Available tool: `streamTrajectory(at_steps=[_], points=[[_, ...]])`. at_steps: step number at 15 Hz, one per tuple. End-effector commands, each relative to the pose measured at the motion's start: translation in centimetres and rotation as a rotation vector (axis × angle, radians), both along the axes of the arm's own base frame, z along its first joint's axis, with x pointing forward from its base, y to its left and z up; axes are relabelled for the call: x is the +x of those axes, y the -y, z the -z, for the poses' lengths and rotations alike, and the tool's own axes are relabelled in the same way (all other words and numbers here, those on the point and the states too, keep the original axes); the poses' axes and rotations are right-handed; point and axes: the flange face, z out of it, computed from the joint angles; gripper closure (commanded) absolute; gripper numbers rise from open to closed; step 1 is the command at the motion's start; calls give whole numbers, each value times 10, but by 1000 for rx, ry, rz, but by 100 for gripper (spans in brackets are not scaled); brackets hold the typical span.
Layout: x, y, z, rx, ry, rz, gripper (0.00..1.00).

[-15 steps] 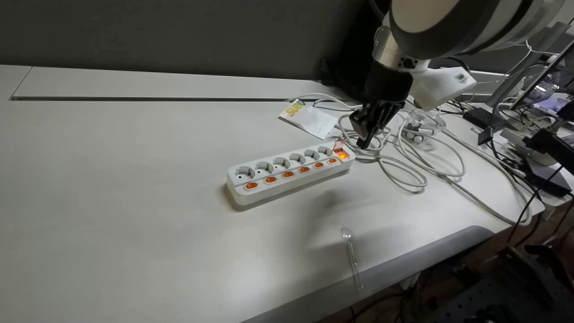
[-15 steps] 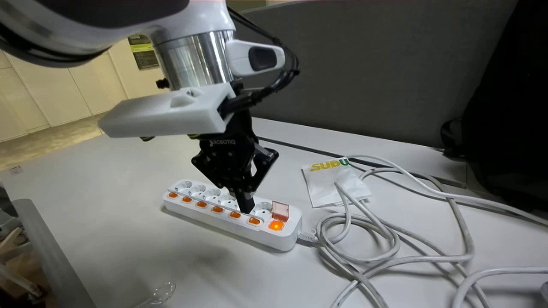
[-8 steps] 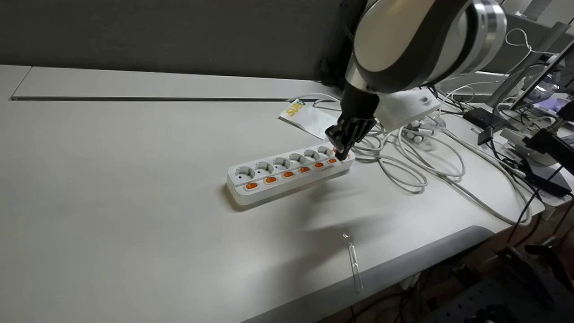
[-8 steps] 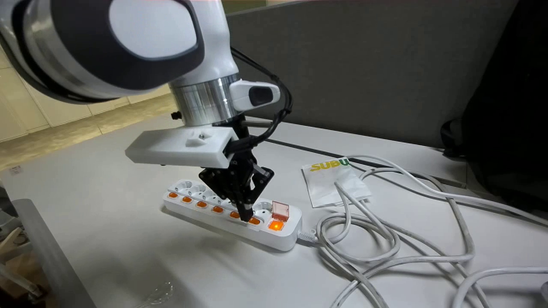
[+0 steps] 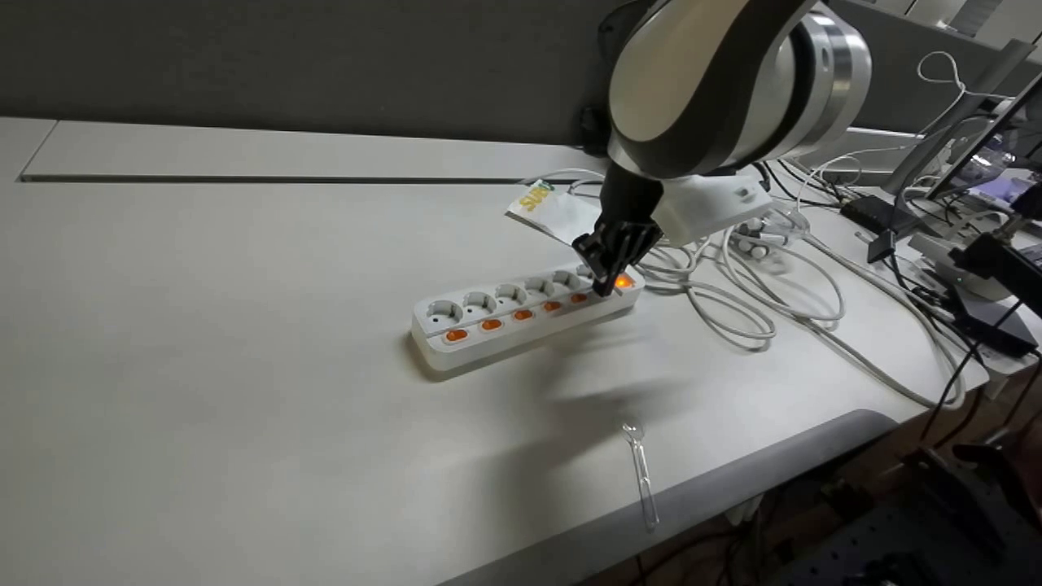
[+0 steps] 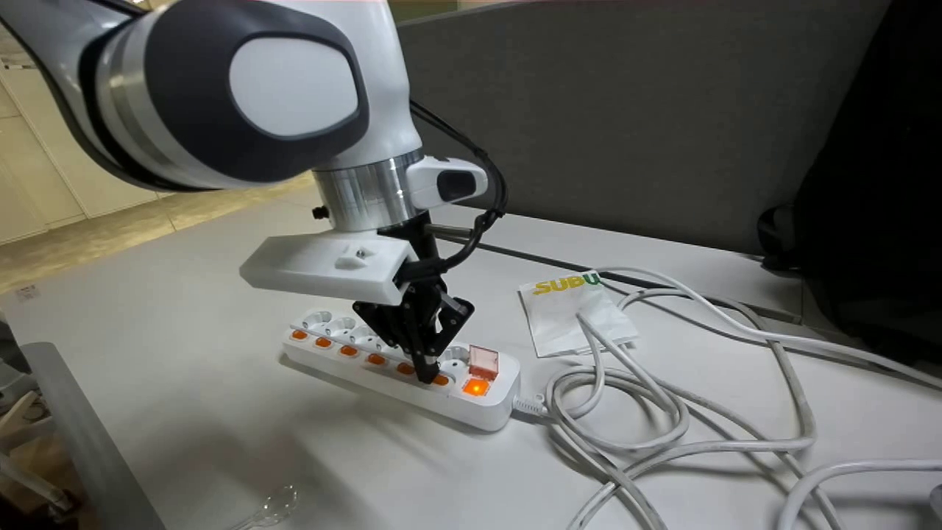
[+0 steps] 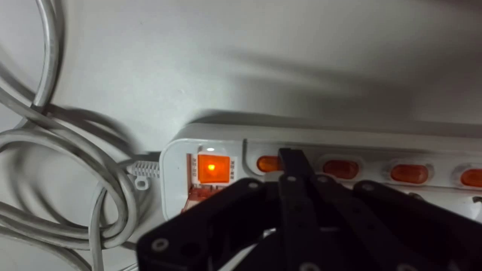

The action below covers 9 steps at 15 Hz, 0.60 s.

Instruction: Turn on the second from last switch on the extension cord

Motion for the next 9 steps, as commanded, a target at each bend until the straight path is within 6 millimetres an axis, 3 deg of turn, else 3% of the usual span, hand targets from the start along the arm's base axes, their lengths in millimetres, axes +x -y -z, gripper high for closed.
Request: streamTrajectory(at_steps=[1,9], points=[[6,3,7,1,4,56,100],[-2,14,33,-7,13,255,100]])
